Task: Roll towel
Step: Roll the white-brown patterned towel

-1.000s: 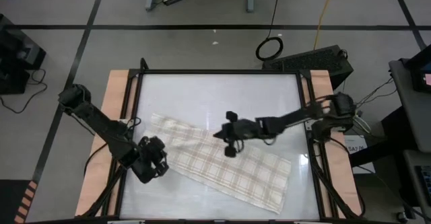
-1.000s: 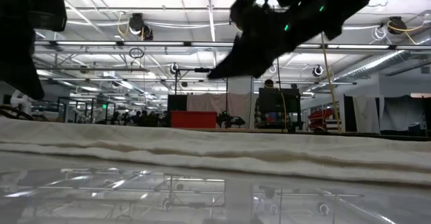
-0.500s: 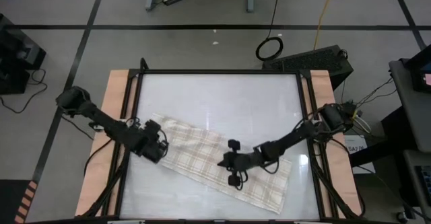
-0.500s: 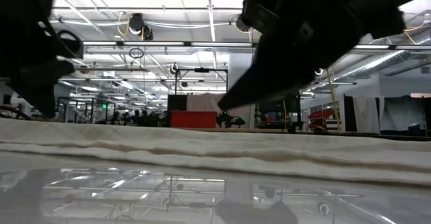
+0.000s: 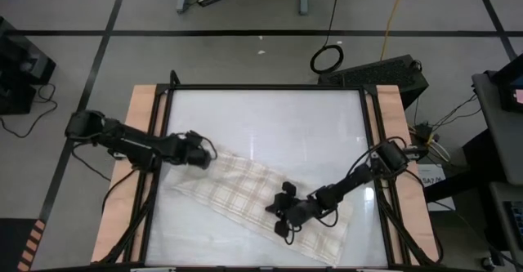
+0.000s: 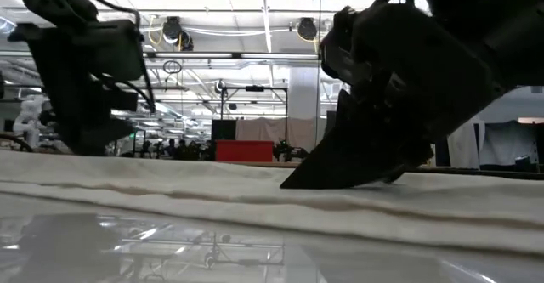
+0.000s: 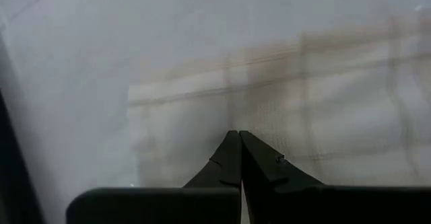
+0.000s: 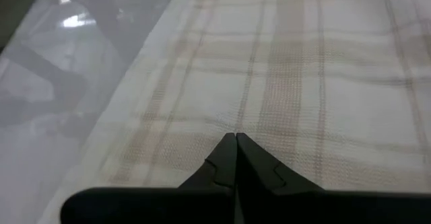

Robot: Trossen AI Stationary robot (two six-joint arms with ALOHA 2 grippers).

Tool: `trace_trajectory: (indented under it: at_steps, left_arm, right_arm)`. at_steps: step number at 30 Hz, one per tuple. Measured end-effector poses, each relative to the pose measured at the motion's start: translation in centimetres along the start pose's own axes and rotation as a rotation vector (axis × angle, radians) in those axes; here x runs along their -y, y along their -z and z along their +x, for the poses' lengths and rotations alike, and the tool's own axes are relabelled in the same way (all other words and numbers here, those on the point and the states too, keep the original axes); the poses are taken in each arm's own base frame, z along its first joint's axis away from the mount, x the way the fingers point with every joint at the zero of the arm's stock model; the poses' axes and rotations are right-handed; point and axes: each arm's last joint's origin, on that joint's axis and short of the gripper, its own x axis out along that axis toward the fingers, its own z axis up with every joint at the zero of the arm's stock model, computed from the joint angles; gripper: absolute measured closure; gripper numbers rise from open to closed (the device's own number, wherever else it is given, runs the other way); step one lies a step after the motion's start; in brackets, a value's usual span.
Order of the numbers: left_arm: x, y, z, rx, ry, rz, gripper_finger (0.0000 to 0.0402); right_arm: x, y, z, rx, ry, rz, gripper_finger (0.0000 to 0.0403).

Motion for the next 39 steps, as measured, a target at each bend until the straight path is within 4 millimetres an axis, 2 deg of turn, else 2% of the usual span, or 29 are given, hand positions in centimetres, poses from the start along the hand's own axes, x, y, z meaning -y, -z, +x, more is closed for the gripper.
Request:
trace_trajectory:
  at_steps: [6, 15, 18, 20, 23, 26, 29, 32, 35, 39]
  left_arm:
    - [-0.4, -2.4, 1.3, 0.092, 0.023, -0.051, 0.0400]
    - [-0.4, -6.5, 1.9, 0.309, 0.115, -0.048, 0.0400]
    - [-0.2, -7.5, 0.8, 0.343, 0.142, -0.046, 0.0401]
    - [0.5, -7.8, -0.7, 0.382, 0.217, -0.035, 0.0401]
    - [1.5, -6.8, -2.9, 0.429, 0.318, 0.012, 0.0401]
    - [2.5, -4.9, -5.2, 0.466, 0.416, 0.041, 0.0401]
    - [3.5, -2.5, -7.5, 0.526, 0.495, 0.086, 0.0401]
    - [4.1, -0.1, -9.8, 0.599, 0.588, 0.129, 0.0401]
    - [4.1, 2.1, -11.4, 0.637, 0.652, 0.115, 0.0401]
    - [4.1, 4.5, -12.5, 0.584, 0.771, 0.111, 0.0401]
  right_arm:
    - [-1.2, 0.3, 0.1, 0.041, 0.021, 0.018, 0.0403]
    - [-2.9, -1.2, 1.6, 0.053, 0.093, -0.023, 0.0403]
    - [-3.2, -2.4, 1.2, 0.039, 0.145, -0.095, 0.0403]
    - [-3.3, -4.1, 0.2, 0.031, 0.162, -0.138, 0.0403]
    - [-3.3, -7.0, -1.8, 0.039, 0.169, -0.230, 0.0403]
    - [-2.1, -9.6, -3.1, 0.074, 0.236, -0.371, 0.0403]
    - [0.5, -13.0, -3.1, 0.122, 0.255, -0.472, 0.0403]
    - [4.4, -16.0, -1.7, 0.153, 0.104, -0.451, 0.0403]
    - [8.5, -18.3, 0.2, 0.231, -0.050, -0.352, 0.0403]
    - [12.6, -19.5, 1.9, 0.229, -0.099, -0.277, 0.0403]
